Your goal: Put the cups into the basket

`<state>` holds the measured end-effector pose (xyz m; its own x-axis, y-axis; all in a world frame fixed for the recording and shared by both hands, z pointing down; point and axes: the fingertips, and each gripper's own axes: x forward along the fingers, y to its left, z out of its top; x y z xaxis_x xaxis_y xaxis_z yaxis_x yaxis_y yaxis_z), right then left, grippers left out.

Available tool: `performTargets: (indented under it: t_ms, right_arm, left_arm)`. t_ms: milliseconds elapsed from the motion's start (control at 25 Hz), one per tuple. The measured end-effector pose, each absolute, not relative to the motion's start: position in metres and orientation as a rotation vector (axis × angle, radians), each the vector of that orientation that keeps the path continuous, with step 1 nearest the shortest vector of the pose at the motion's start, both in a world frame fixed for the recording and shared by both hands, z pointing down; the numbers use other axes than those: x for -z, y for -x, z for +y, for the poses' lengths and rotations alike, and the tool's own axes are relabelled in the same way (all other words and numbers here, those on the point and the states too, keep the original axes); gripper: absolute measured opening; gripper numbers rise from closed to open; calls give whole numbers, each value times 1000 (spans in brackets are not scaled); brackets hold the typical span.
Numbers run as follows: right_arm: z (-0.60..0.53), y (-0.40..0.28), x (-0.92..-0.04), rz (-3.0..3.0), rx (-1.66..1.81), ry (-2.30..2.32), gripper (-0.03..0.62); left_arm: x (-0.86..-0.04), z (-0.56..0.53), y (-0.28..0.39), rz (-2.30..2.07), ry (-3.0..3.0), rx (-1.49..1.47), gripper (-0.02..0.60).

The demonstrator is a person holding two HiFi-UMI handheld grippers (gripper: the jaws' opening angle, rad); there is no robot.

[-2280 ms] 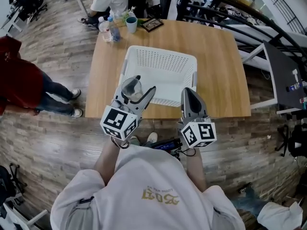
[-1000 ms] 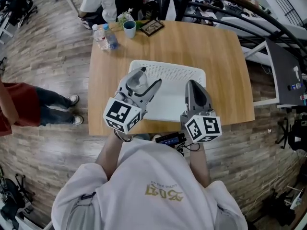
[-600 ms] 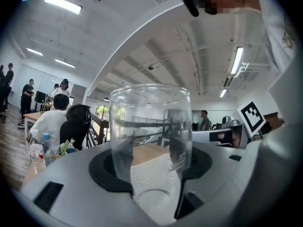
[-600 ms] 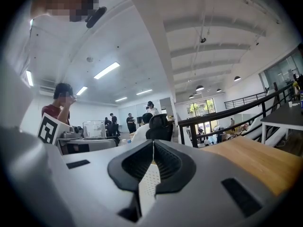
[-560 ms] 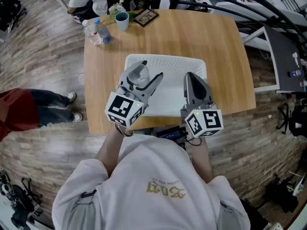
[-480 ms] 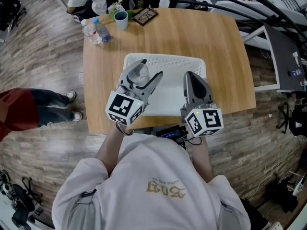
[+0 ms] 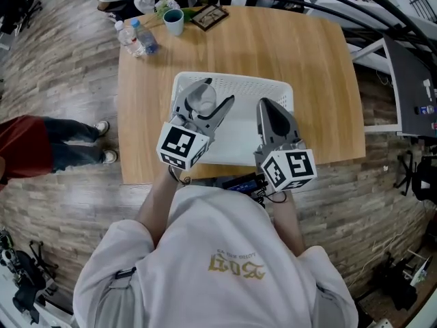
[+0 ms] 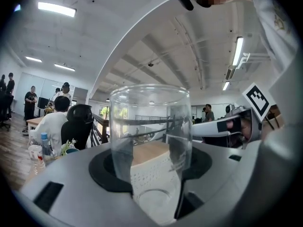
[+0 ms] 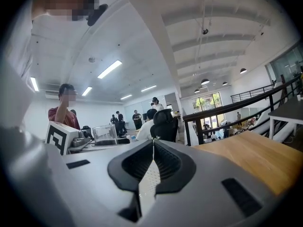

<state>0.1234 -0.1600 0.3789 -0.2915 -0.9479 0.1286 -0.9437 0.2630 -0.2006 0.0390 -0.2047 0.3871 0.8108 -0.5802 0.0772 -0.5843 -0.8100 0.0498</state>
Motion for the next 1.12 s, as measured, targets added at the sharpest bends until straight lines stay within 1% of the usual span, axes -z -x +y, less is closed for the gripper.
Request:
performTargets:
  t_ms: [1120]
  right_arm:
    - [-203,-127,-428,2579,516,1758,12]
  left_arm:
    - [-469,-228,-69,-937,-2893,-336,264]
